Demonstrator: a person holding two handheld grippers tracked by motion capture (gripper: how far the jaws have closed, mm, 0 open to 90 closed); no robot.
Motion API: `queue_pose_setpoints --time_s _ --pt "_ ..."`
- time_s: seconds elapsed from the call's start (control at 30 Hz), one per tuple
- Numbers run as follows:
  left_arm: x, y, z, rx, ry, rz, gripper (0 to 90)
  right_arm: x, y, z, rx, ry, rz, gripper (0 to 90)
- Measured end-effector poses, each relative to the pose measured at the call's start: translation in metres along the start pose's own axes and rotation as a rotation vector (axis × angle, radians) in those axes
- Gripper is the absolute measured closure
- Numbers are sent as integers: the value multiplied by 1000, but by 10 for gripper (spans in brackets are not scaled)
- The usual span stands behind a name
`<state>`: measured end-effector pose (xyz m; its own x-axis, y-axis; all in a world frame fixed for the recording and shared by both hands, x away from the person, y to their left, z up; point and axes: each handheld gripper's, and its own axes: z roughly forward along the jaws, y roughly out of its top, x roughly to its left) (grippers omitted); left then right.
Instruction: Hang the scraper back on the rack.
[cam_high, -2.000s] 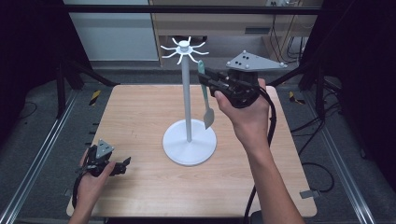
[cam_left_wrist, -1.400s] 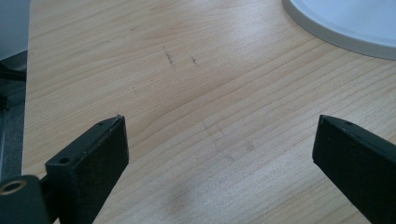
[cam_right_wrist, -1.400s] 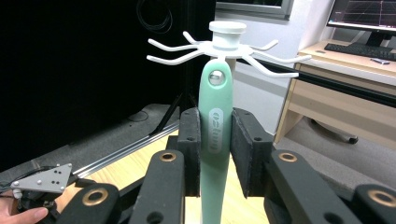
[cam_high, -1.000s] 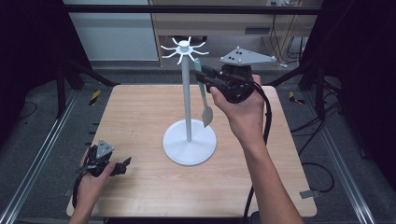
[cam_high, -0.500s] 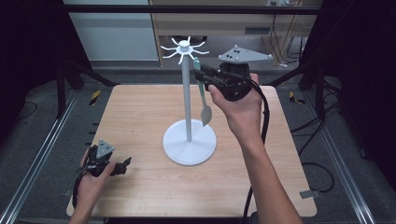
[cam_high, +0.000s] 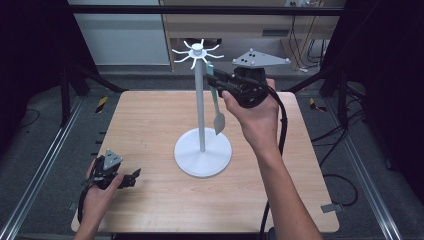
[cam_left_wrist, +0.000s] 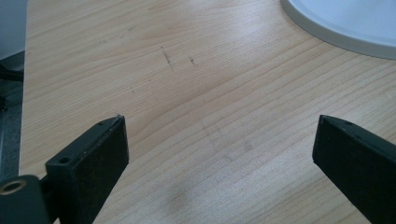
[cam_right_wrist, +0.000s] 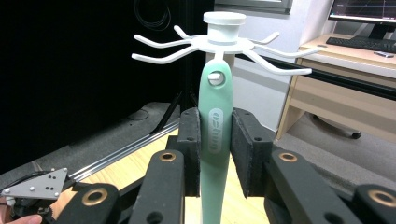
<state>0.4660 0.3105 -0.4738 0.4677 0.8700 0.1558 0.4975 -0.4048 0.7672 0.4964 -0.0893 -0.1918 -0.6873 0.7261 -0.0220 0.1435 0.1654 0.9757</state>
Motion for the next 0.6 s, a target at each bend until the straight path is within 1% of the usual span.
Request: queue_pose_setpoints --time_s 0.6 --pt "0 0 1 4 -2 2 34 0 0 -1 2 3 2 732"
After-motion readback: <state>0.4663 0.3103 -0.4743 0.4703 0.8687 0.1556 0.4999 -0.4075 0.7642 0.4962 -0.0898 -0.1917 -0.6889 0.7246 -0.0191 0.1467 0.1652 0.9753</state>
